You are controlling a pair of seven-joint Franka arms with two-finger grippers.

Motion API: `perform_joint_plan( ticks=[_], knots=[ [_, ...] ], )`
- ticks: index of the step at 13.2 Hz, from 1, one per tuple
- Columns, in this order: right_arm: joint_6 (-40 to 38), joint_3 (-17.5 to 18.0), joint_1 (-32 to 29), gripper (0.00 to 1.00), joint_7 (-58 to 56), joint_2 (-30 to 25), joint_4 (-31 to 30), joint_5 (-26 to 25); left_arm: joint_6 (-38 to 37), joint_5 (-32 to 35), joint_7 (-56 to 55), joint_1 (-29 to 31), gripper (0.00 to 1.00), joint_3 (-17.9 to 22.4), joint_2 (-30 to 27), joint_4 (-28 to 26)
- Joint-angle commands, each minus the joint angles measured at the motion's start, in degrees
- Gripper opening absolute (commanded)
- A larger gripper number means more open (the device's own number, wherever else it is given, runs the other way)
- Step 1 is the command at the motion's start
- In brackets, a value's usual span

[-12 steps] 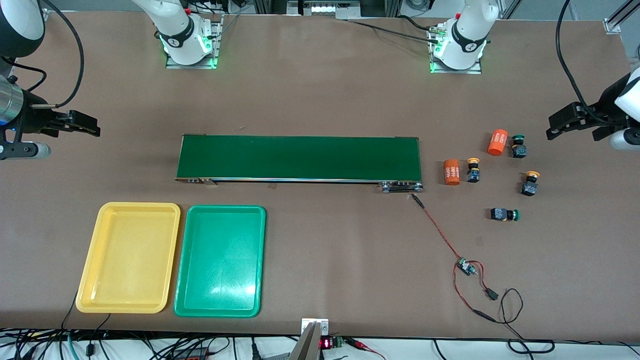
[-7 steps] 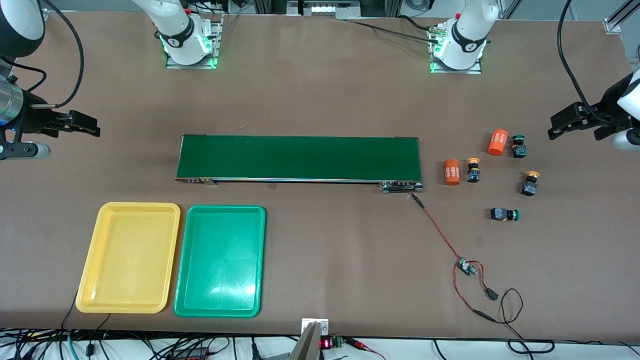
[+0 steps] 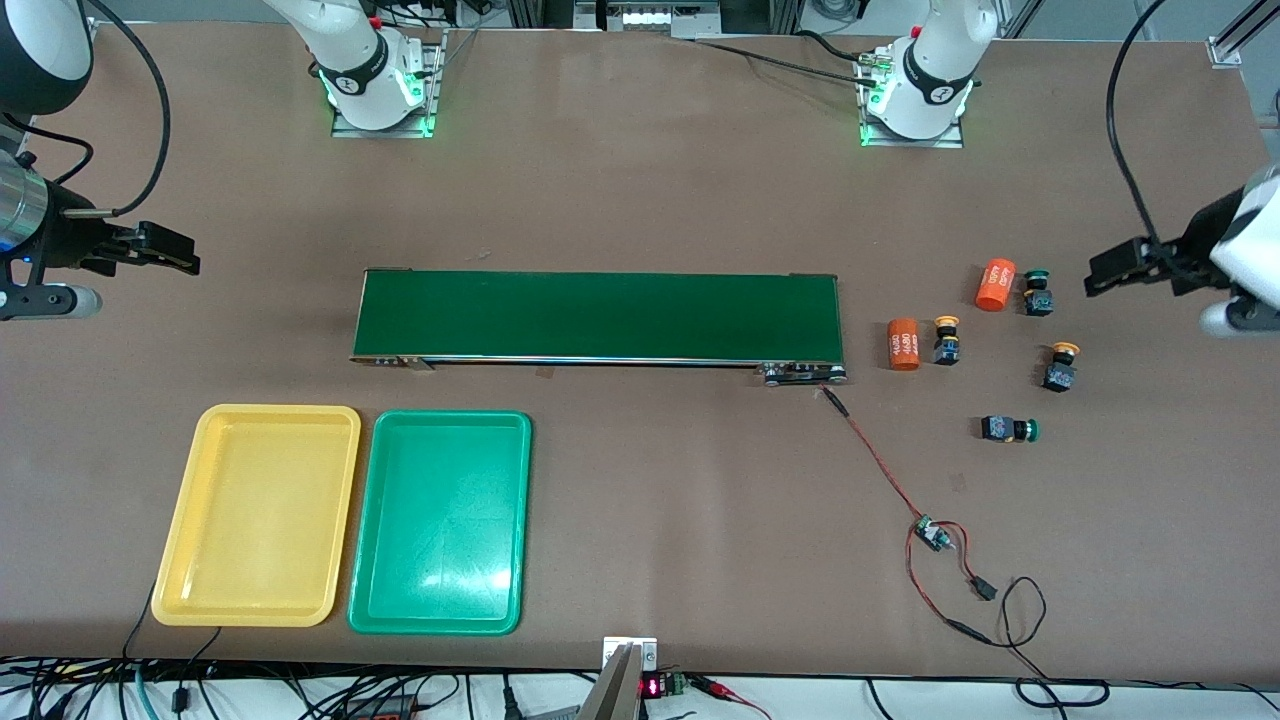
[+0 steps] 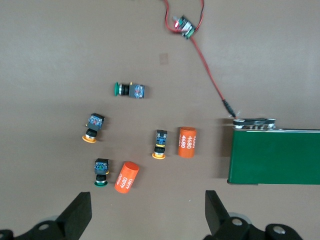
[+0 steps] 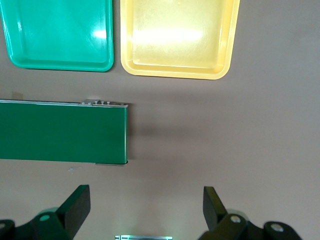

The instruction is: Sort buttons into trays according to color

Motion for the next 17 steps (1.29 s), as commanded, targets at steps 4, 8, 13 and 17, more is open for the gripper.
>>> perform_joint_plan(
  ticks=[4, 8, 13, 17],
  knots=[
    [1.3, 0.4, 1.7, 1.0, -0.1, 0.8, 2.4, -3.3, 1.0, 0.3, -0.3, 0.3, 1.0, -0.4, 9.4, 1.9],
    [1.3, 0.4, 1.6, 1.0, 0.0, 0.8, 2.7, -3.2, 3.2, 0.1, 0.3, -1.0, 1.0, -0.6, 12.3, 0.9],
    [1.2, 0.1, 1.2, 1.0, 0.0, 0.8, 2.7, -3.1, 3.7, -0.4, 0.7, -2.4, 1.0, -0.9, 14.1, -1.3],
    [1.0, 0.1, 1.3, 1.0, -0.2, 0.6, 2.7, -3.0, 12.4, -0.4, 0.0, -3.9, 1.0, -0.9, 11.5, -10.9]
  ],
)
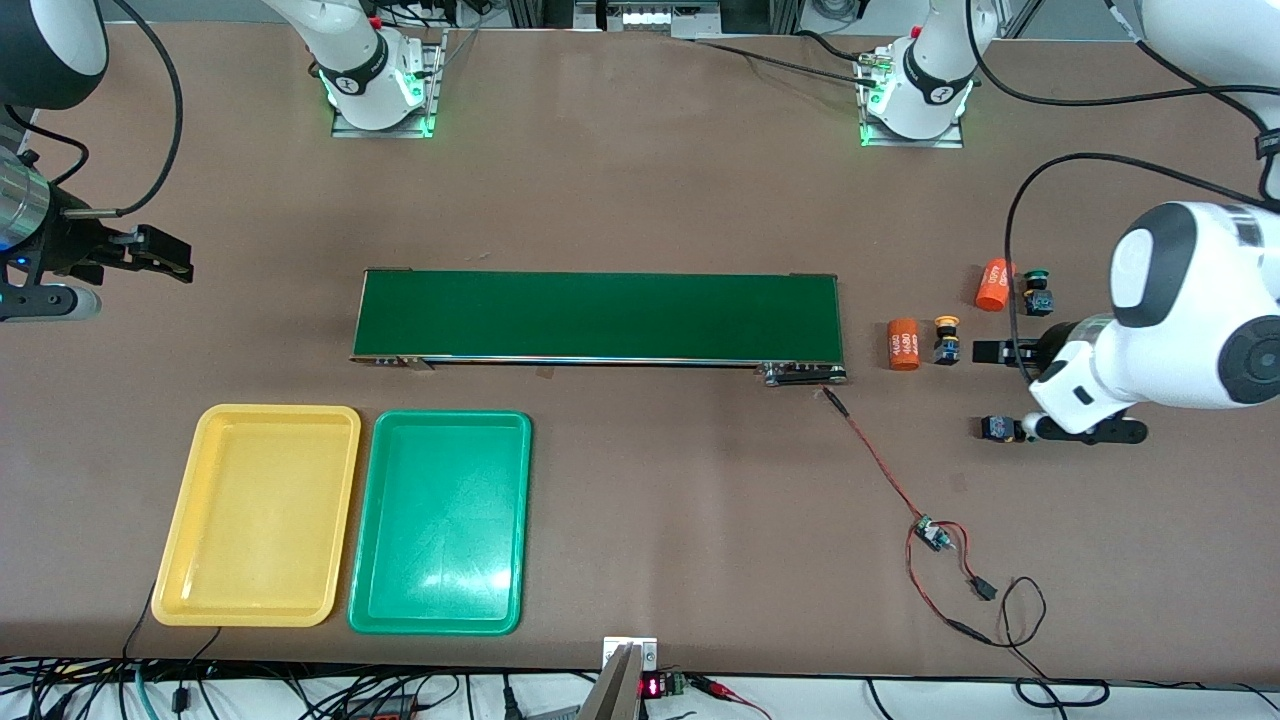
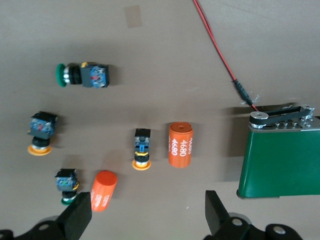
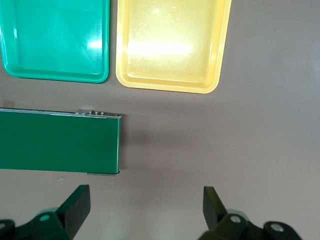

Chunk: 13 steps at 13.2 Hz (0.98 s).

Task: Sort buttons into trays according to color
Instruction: 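Lower the left gripper and grasp the orange cylinder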

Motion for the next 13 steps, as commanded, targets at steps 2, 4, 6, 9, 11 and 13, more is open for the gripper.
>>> perform_joint_plan(
  ticks=[2, 4, 6, 9, 11, 13],
  knots=[
    [-0.3, 0.2, 0.0, 1.0, -0.5, 0.5, 1.3, -0.6, 13.2, -0.4, 0.0, -0.7, 1.0, -0.1, -5.5, -15.2],
    [-0.7, 0.1, 0.0, 1.0, 0.0, 0.3, 1.3, -0.4, 20.2, -0.4, -0.1, -0.5, 1.0, -1.1, -7.1, -22.4],
    [-0.9, 0.2, 0.0, 1.0, -1.2, 0.6, 1.2, -0.4, 25.2, -0.4, -0.1, -0.6, 1.0, -1.9, -6.7, -26.4],
    [-1.4, 0.2, -0.1, 1.0, -1.2, 0.6, 0.8, -0.1, 33.3, -0.5, -0.3, -0.5, 1.0, -3.0, -6.4, -32.5],
    [-4.4, 0.2, 0.0, 1.0, -1.3, 1.1, 0.9, -0.3, 37.6, -0.4, -0.3, -0.4, 1.0, -3.2, -5.7, -35.7],
    [-4.5, 0.3, 0.5, 1.0, -0.9, 1.0, 1.0, -0.4, 40.1, -0.4, -0.1, 0.0, 1.0, -3.2, -4.2, -36.3]
  ],
)
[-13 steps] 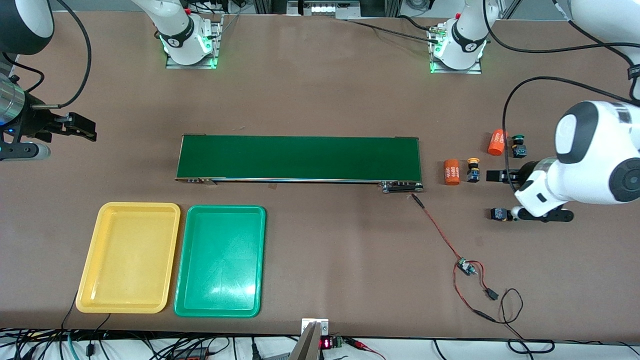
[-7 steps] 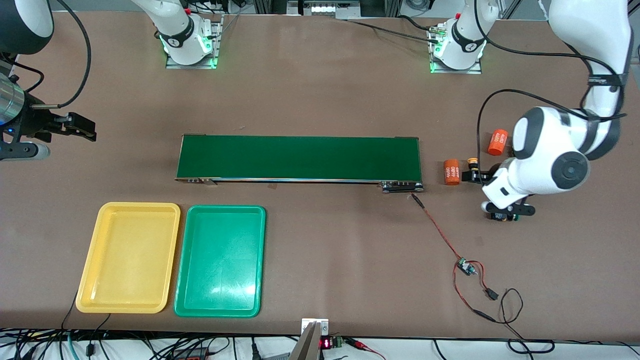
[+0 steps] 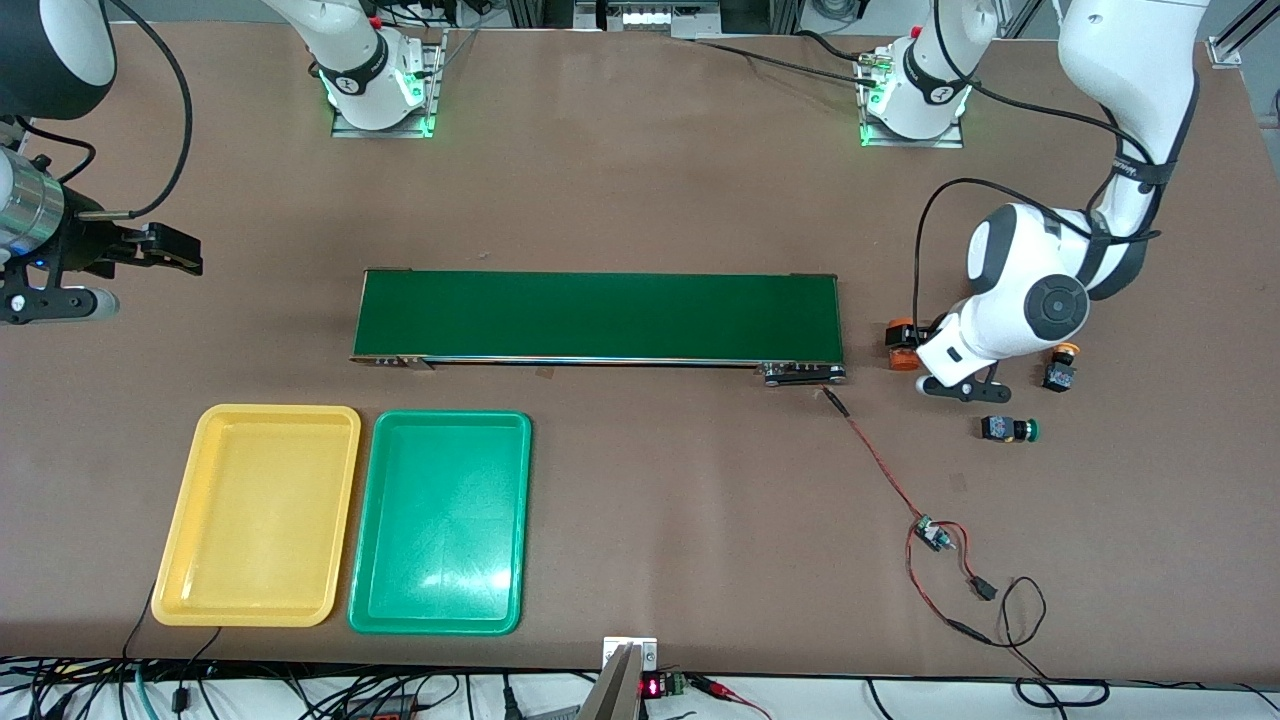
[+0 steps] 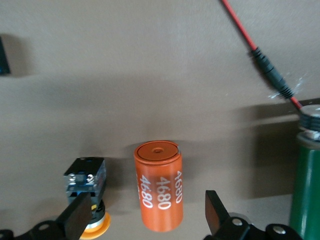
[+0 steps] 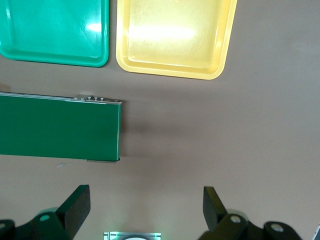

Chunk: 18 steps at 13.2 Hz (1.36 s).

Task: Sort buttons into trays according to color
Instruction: 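Lower the left gripper and grasp the orange cylinder, then carry the cylinder onto the green conveyor and open the left gripper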

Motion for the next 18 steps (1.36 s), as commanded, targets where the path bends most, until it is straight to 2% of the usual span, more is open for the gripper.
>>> perform_joint_plan(
  ticks=[1, 4, 6, 8, 11, 12, 14, 15, 16, 18],
  knots=[
    [-0.9, 0.3, 0.1, 1.0, -0.7, 0.2, 1.1, -0.8, 3.0, -0.4, 0.0, 0.9, 1.0, -0.5, 0.3, -1.9],
    [-0.7, 0.3, 0.7, 1.0, 0.0, 0.1, 1.1, -1.0, 3.5, -1.9, -0.7, 1.0, 1.0, -2.2, 1.0, -1.9],
    [-0.9, 0.3, 0.6, 1.0, 0.0, 0.0, 1.1, -1.1, 4.9, -2.8, -0.7, 1.0, 1.0, -2.3, 1.4, -2.1],
    [-1.1, 0.3, 0.2, 1.0, 0.2, 0.1, 1.1, -0.3, 9.1, -2.9, -0.7, 1.0, 1.0, -2.4, 1.8, -4.5],
    [-0.7, 0.1, 0.0, 1.0, 0.0, 0.3, 1.1, 0.3, 9.2, -2.9, -0.7, 1.1, 1.0, -2.3, 1.9, -4.6],
    [-0.6, 0.1, 0.1, 1.0, -0.6, 0.3, 1.1, 0.3, 9.2, -2.9, -0.7, 1.7, 0.96, -2.4, 1.9, -4.7],
    [-0.6, 0.1, 0.0, 1.0, -0.7, 0.4, 1.1, 0.4, 9.1, -3.0, -0.6, 1.9, 0.8, -2.3, 1.8, -5.0],
    [-0.6, 0.1, 0.1, 1.0, -0.7, 0.4, 1.1, 0.3, 8.9, -2.9, -0.1, 2.0, 0.54, -2.4, 1.7, -5.0],
    [-0.6, 0.2, 0.1, 1.0, -0.7, 0.4, 1.1, 0.3, 8.9, -3.0, 0.0, 2.0, 0.38, -2.4, 1.7, -5.3],
    [-0.6, 0.2, 0.1, 1.0, -0.6, 0.3, 1.1, 0.4, 8.7, -2.9, -0.1, 2.0, 0.13, -2.4, 1.6, -5.4]
  ],
)
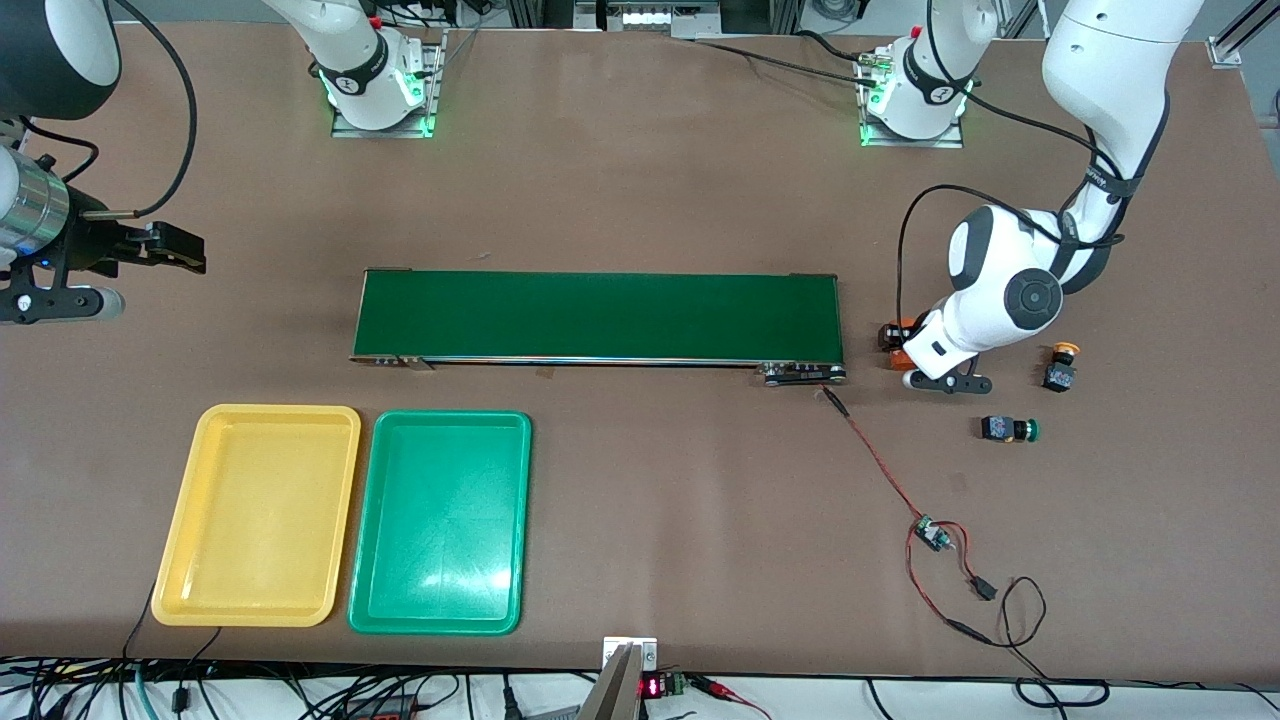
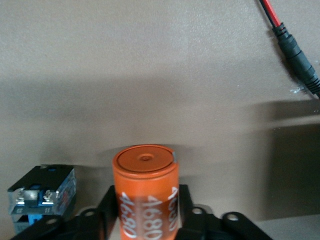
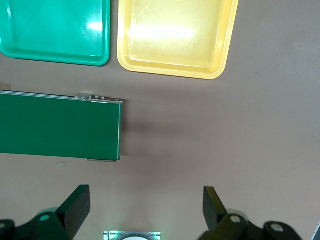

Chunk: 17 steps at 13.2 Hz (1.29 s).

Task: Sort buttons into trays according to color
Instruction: 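Carry the cylinder onto the green conveyor and open the left gripper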

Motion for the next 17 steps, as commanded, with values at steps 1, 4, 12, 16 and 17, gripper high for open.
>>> perform_joint_plan(
  ticks=[1, 4, 12, 16, 17],
  knots=[
    [-0.5, 0.1, -0.1, 1.0, -0.5, 0.3, 1.0, 1.0, 0.0, -1.0, 0.0, 0.6, 0.02, -0.8, -1.2, -1.0],
    [-0.6, 0.0, -0.1, 1.0, -0.6, 0.4, 1.0, 1.0, -6.0, -0.5, 0.6, 1.4, 0.0, -0.8, -5.6, 0.7],
    [-0.7, 0.1, 0.0, 1.0, -0.8, 0.3, 1.0, 0.8, -17.7, -0.7, 21.2, 0.7, 0.0, -13.0, -14.8, 2.0],
    [-0.8, 0.0, -0.2, 1.0, -0.7, 0.3, 1.0, 1.0, -17.0, 0.0, 26.1, 0.0, 0.0, -18.3, -13.8, 2.1],
    [-0.8, 0.0, -0.3, 1.0, -0.7, 0.3, 1.0, 1.0, -16.4, 0.1, 31.1, -0.1, 0.0, -19.5, -13.7, 2.2]
  ],
)
